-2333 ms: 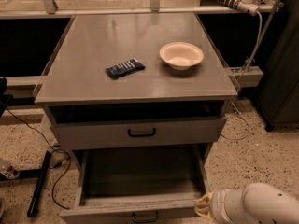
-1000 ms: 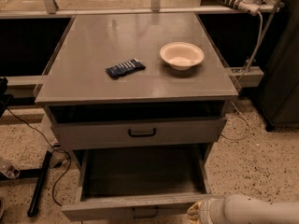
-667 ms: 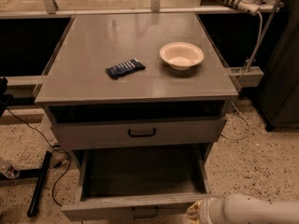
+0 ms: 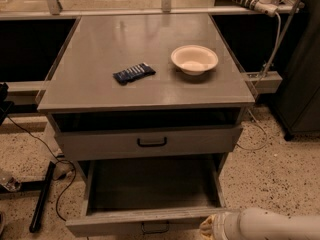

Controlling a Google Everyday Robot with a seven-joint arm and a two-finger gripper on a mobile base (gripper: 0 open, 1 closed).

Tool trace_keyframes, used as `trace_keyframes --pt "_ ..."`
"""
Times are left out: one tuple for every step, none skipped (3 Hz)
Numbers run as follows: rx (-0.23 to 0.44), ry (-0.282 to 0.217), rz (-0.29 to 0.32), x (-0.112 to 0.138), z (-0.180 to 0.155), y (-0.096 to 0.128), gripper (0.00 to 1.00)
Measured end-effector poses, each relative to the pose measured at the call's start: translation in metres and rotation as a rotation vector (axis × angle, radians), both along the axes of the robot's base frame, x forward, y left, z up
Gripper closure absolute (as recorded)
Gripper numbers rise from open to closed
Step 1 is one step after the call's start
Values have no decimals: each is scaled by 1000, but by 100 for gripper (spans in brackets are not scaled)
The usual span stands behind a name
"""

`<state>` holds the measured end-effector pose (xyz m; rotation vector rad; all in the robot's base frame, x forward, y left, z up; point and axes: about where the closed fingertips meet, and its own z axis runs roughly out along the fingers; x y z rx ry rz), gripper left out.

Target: Close middle drawer

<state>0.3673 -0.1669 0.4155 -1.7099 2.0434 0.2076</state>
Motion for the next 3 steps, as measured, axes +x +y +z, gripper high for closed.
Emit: trace_keyframes --pt "7 3 36 13 -2 6 12" --pt "36 -4 88 30 -5 17 8" --pt "62 -19 157 50 -7 36 26"
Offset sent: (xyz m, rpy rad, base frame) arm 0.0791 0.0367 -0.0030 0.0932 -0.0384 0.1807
